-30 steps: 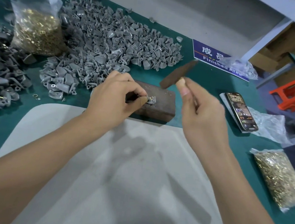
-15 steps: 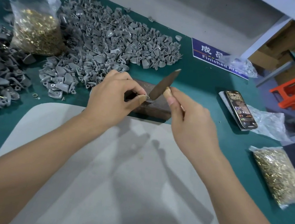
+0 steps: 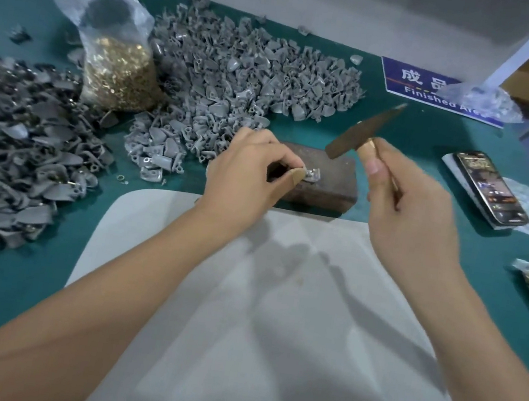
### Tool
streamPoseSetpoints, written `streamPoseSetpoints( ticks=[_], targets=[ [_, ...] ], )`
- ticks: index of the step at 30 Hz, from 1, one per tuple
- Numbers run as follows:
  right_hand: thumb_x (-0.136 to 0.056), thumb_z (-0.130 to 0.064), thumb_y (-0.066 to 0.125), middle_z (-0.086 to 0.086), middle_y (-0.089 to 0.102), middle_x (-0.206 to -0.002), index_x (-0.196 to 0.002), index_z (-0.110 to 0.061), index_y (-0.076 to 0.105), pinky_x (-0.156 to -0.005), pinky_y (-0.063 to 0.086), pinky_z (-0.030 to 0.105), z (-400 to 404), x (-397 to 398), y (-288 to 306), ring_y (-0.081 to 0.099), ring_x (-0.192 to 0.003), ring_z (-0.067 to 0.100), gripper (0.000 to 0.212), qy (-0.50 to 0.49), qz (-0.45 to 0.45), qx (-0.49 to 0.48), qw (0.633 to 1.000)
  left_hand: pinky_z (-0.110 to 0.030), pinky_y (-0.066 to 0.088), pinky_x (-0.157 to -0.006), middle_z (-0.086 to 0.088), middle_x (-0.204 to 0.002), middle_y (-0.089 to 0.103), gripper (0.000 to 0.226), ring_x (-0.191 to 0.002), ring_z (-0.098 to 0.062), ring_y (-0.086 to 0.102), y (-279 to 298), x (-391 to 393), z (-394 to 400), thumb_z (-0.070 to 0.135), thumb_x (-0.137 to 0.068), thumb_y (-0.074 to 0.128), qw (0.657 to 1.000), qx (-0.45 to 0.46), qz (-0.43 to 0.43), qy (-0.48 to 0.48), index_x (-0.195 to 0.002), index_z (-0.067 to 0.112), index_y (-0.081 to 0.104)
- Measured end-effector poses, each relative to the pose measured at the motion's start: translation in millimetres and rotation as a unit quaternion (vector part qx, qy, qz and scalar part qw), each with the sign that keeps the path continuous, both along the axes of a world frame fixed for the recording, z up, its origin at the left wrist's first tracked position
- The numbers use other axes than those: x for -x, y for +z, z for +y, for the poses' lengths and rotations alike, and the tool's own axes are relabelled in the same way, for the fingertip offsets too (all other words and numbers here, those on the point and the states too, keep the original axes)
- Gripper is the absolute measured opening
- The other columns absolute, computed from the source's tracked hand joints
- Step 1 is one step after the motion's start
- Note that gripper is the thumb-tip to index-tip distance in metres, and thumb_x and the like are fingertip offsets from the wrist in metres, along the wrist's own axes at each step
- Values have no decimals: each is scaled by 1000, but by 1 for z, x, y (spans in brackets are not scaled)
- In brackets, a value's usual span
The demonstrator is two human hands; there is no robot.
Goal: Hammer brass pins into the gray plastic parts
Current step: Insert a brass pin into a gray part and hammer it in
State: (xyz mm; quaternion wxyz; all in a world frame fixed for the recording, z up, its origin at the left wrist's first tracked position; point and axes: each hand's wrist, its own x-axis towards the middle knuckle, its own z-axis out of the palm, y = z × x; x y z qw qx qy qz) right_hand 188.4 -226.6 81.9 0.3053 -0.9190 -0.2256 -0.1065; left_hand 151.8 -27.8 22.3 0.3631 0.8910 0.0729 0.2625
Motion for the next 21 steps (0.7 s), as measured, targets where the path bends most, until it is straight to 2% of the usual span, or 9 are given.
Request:
streamPoseSetpoints(
  ticks=[3,6,8,10,12,15,17,21],
  targets=[
    [-107,-48,36,-10,68,-88,-132,-45,56,-67,48,42,3,5,-7,59,-86,32,32,-5,27,59,998,-38,49,-72,16,-87,58,3,-93,-7,45,-2,-1,2,43,-91,73,1000,-12,1,3,-89,41,74],
    [-107,-50,36,-17,56,-72,-130,-46,55,-62,43,42,0,4,-2,49,-72,23,29,-30,5,-5,1000,-34,45,-72,17,-86,56,4,-93,-5,43,-3,-2,3,44,-91,71,1000,-6,2,-8,-89,41,74],
    [-108,-49,36,-13,60,-77,-131,-42,57,-65,46,43,3,6,-2,52,-74,26,31,-21,15,-27,999,-34,43,-72,17,-87,55,5,-93,-6,42,-2,-3,3,43,-92,71,1000,-9,7,-12,-91,40,75],
    [-108,-48,35,-7,58,-77,-128,-41,58,-68,49,44,5,9,-3,55,-80,33,31,5,48,40,998,-35,44,-72,16,-88,56,6,-92,-6,41,-1,-2,2,42,-91,72,1000,-15,11,-3,-93,38,76],
    [-107,-48,35,-9,56,-76,-124,-42,57,-65,44,41,1,7,-1,55,-81,31,29,5,59,75,995,-36,45,-75,15,-88,56,8,-93,-6,41,-1,-2,1,43,-91,72,1000,-11,16,1,-94,37,76],
    [-107,-48,35,-10,63,-84,-128,-44,55,-66,37,38,-12,6,-3,56,-84,30,29,-41,34,66,996,-36,46,-79,15,-89,57,7,-96,-7,44,3,0,-3,44,-91,72,1000,-8,24,2,-93,38,76],
    [-109,-44,35,-3,68,-95,-134,-40,52,-68,36,39,-21,11,-12,59,-89,35,31,-74,19,81,994,-39,47,-80,13,-89,58,7,-98,-8,46,8,1,-5,43,-93,70,999,-17,29,2,-94,38,75],
    [-104,-27,43,12,62,-117,-141,-30,51,-73,31,41,-39,26,-36,57,-104,41,37,-122,12,134,983,-37,47,-81,13,-93,60,11,-101,-9,46,14,2,-5,45,-95,67,996,-65,57,6,-98,37,74]
  ],
)
